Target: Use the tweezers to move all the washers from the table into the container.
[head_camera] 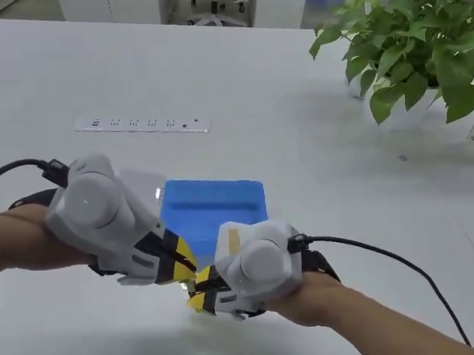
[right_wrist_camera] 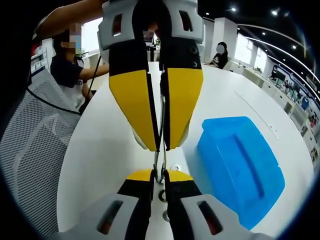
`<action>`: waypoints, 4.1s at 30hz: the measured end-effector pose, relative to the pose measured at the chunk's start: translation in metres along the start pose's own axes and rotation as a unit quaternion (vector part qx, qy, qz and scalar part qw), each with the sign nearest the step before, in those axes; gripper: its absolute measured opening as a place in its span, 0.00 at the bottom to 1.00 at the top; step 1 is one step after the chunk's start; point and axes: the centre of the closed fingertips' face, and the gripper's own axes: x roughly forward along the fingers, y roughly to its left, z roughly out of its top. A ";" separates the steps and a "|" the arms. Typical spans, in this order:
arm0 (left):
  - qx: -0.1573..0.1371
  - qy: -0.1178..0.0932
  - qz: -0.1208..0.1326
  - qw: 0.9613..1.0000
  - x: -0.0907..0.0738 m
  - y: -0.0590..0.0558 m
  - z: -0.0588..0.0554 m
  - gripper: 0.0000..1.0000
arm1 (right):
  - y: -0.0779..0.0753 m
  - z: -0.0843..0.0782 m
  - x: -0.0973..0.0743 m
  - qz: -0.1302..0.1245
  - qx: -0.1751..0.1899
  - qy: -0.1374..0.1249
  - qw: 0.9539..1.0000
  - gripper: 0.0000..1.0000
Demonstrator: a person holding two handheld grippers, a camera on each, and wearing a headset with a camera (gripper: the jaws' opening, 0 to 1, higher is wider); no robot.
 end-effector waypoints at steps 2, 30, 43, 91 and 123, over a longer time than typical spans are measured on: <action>0.002 0.001 0.001 1.000 0.000 0.000 0.000 0.07 | 0.000 0.000 0.000 -0.001 0.000 0.000 1.000 0.10; 0.012 0.009 0.001 1.000 -0.020 -0.001 0.011 0.06 | 0.002 0.017 -0.019 0.007 -0.021 0.005 1.000 0.10; 0.018 0.011 0.007 1.000 -0.034 0.007 0.020 0.06 | -0.008 0.030 -0.027 0.004 -0.030 0.010 0.999 0.09; 0.049 0.034 0.025 0.998 -0.053 0.076 0.014 0.06 | -0.080 0.057 -0.020 -0.024 -0.032 -0.005 0.999 0.10; 0.034 0.039 0.028 0.998 -0.024 0.118 -0.025 0.06 | -0.118 0.031 0.018 -0.019 -0.008 -0.003 1.000 0.10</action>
